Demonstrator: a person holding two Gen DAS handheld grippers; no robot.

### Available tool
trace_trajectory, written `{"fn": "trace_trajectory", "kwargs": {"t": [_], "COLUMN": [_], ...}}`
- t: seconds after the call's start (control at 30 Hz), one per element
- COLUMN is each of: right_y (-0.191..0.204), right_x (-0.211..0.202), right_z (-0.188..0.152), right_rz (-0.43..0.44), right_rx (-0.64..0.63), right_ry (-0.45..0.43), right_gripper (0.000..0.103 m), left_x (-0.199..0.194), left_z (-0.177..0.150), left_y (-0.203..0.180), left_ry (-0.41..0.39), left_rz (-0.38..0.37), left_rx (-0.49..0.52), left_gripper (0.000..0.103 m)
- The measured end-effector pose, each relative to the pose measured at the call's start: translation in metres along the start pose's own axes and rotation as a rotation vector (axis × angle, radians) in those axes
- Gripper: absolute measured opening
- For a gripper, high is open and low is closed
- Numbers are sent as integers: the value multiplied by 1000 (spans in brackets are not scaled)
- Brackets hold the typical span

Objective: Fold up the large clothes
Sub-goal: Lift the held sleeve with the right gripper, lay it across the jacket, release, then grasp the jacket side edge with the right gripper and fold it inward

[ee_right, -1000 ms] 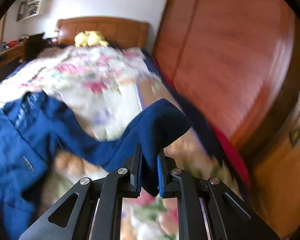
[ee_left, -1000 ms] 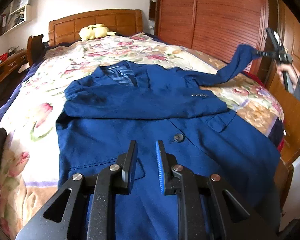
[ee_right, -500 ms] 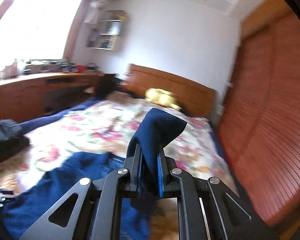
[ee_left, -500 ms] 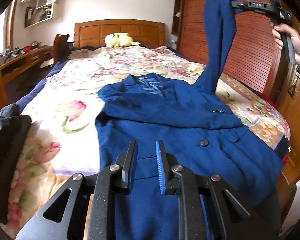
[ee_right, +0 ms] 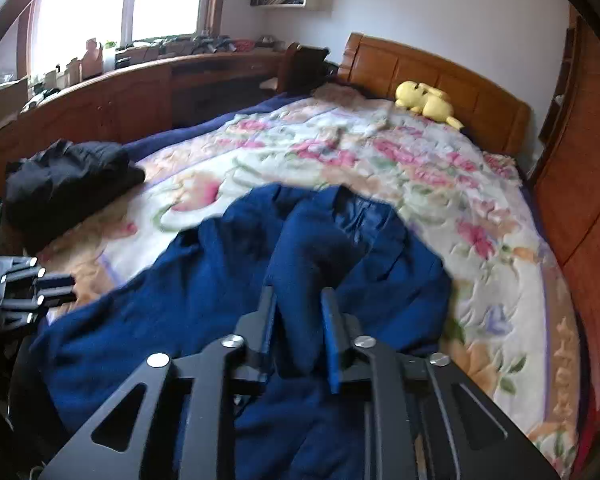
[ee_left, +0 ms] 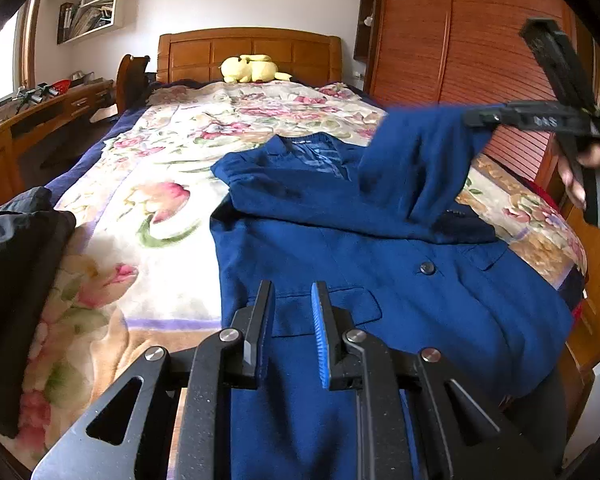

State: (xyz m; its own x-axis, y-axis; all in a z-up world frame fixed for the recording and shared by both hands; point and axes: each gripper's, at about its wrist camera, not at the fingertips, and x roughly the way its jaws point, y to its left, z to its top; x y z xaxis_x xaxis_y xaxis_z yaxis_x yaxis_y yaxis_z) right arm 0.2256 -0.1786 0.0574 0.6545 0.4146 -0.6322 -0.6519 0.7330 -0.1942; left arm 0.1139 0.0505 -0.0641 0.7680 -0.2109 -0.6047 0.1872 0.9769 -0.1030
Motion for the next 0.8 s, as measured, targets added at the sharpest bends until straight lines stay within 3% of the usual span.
{"fn": "trace_trajectory", "kwargs": {"t": [0.1, 0.2, 0.33, 0.5, 0.6, 0.8], "right_y": [-22, -39, -40, -59, -63, -50], "right_x": [-6, -15, -15, 15, 38, 82], "right_z": [5, 2, -30, -96, -116, -115], "right_rz": [72, 85, 57, 15, 47, 139], "right_rx": [16, 34, 54, 138, 223, 280], "right_ry": [-31, -56, -54, 30, 77, 111], "right_gripper": [49, 55, 56, 56, 56, 56], "left_x": [3, 8, 15, 27, 31, 31], "left_z": [-1, 1, 0, 0, 1, -1], "left_y": [-5, -9, -16, -33, -43, -48], "left_ry": [4, 14, 34, 66, 73, 81], "left_rz": [-11, -30, -57, -100, -107, -107], "left_rx": [7, 11, 23, 53, 78, 81], "left_gripper": [19, 19, 19, 19, 19, 19]}}
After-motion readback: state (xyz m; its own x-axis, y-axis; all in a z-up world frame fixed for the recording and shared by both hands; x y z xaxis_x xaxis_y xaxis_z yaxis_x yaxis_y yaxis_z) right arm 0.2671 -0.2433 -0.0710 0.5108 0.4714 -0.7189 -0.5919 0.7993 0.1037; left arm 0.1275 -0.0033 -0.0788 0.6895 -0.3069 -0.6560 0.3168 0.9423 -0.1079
